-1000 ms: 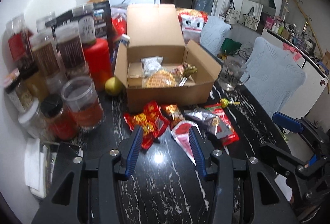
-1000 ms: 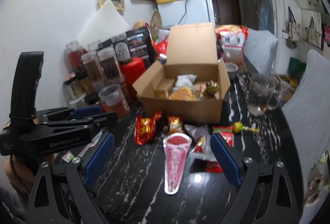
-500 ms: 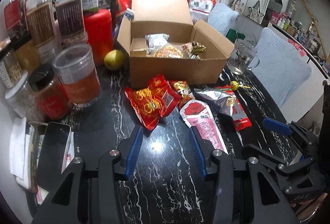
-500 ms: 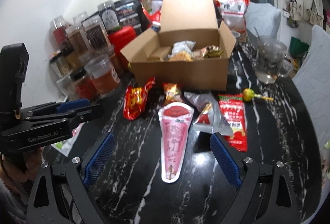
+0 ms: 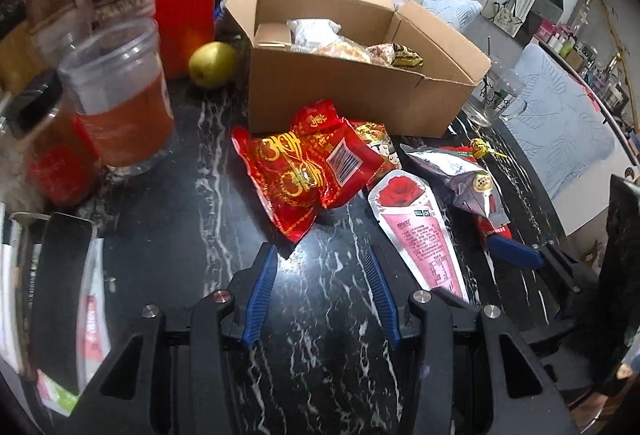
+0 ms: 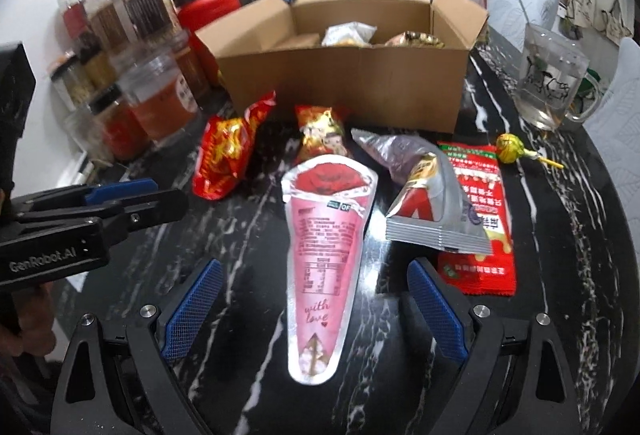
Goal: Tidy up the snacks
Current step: 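Grasp the red snack bag with the left tool while the right tool grasps the pink rose pouch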
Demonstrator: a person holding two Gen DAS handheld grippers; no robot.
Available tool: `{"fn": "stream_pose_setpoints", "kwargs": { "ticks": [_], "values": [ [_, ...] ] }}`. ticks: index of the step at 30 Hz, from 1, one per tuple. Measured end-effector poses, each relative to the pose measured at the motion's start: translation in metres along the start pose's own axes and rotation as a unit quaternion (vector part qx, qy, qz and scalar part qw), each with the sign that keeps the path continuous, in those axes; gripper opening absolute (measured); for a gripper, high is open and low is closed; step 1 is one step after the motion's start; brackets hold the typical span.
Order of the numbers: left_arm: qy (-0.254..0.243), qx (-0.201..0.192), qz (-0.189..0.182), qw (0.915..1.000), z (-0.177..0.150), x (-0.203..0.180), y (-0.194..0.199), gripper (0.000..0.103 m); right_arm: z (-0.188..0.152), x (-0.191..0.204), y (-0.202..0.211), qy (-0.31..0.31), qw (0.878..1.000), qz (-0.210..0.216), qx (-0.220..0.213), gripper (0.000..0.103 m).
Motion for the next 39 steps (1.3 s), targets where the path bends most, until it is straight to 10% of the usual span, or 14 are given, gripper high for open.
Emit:
{"fn": "stream_pose_setpoints", "kwargs": {
  "ticks": [31, 39],
  "values": [
    [0.049, -0.004, 0.029, 0.9984, 0.025, 0.012, -0.034, 0.053, 0.007, -0.014, -0.024, -0.017, 1.0, 0.017, 0.019, 0.095],
    [0.039, -0.028, 0.044, 0.9979, 0.022, 0.011, -0.011, 0.053, 0.003, 0.006, -0.033, 0.05, 0.996, -0.067, 0.014, 0.085]
  ]
}}
Point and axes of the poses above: each gripper's, at about its wrist camera, not at the fingertips, and y roughly against the way its jaws point, x to its left, z to its top, the point moved 1 cm from there along -y, roughly the way its jaws point, and after that the axes turned 2 degrees about -z, right-handed, at the moved point
